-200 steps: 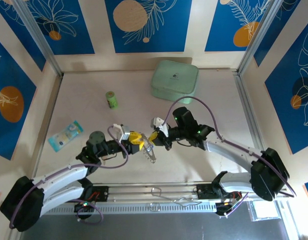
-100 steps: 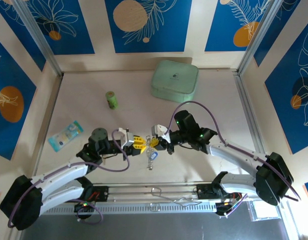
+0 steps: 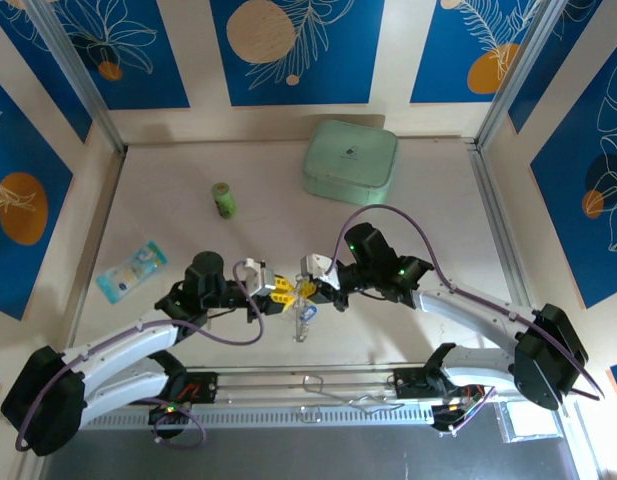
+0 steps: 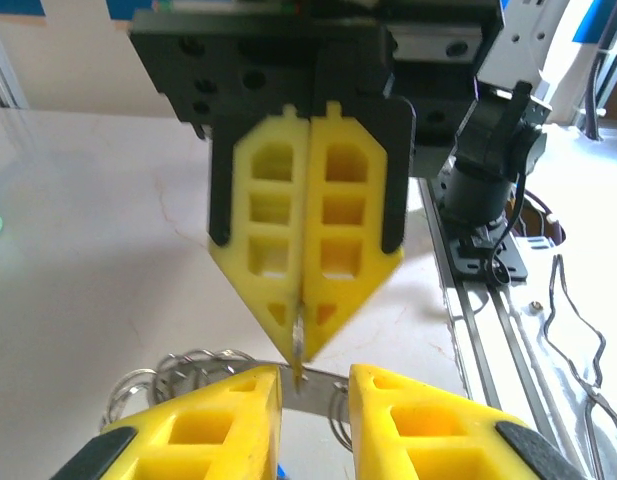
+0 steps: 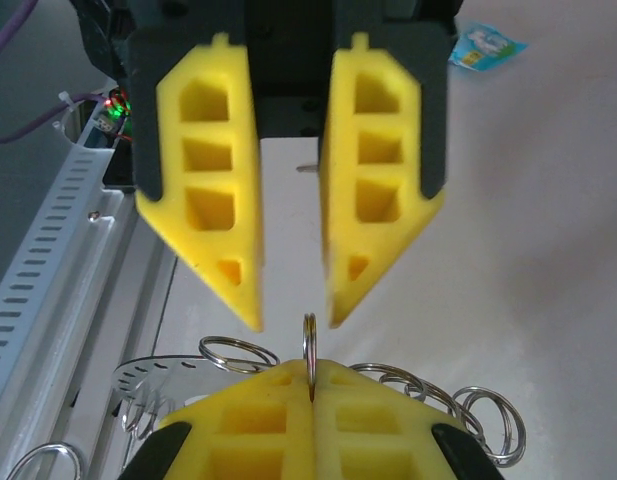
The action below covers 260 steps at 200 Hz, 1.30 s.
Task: Put the keys on the keyring
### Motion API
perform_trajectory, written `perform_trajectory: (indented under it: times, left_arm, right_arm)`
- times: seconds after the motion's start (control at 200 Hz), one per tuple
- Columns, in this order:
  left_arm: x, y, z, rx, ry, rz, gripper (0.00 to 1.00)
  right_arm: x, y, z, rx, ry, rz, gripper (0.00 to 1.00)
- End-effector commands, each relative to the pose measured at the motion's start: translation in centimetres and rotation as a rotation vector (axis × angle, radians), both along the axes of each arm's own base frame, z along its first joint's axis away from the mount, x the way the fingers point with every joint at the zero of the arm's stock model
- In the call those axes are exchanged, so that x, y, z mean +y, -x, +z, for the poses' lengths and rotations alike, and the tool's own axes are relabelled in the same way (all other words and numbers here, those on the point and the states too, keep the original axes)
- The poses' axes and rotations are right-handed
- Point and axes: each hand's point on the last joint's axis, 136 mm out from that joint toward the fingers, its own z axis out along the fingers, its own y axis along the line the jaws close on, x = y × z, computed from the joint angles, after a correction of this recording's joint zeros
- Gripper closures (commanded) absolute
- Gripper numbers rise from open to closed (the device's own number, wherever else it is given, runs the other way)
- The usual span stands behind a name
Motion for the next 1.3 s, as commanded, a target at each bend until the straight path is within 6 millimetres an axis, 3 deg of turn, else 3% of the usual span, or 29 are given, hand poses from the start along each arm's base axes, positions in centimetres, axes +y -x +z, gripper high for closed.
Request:
perform_trajectory:
  times: [0.0,0.21,0.43,0.63,0.72,0.83,0.995,1.295]
  left_arm:
    - [-0.5,0.5,0.2,-0.022,-0.018,-0.046,0.76]
    - [-0.8,0.2,0.3,-0.039,-0.029,-0.045,0.82]
    - [-0.9,0.4,0.8,-0.065,-0.024,-0.057,0.97]
    - [-0.7,0.4,1.2,-0.103,-0.017,-0.047,1.00]
    - [-0.6,0.4,1.3,-0.129,-0.009,-0.037,1.00]
    - [-0.6,0.6,1.5,-0.171,0.025,-0.043,1.00]
    - [-0.8,1.3,1.9,-0.246,0.090,-0.074,1.00]
    - [-1.2,1.3,2.0,-0.235,0.125,-0.092,1.00]
  right_arm:
    - [0.6,-0.2,2.1,-0.054,-0.037,0.015,1.00]
    - [1.2,0.8,1.8,-0.050,-0.025,0.066,1.00]
    - [1.4,1.0,1.3,-0.051,0.008,0.074,1.00]
    - [1.4,1.2,1.1,-0.036,0.014,0.078,1.00]
    - [1.0,0.6,1.5,-0.029,-0.025,0.037,0.78]
    - [-0.4,0.1,2.6,-0.036,-0.164,-0.004,0.66]
    - [-1.1,1.4,2.7,-0.057,-0.247,0.034,0.66]
    - [-0.5,1.6,2.6,-0.047,-0.251,0.041,0.75]
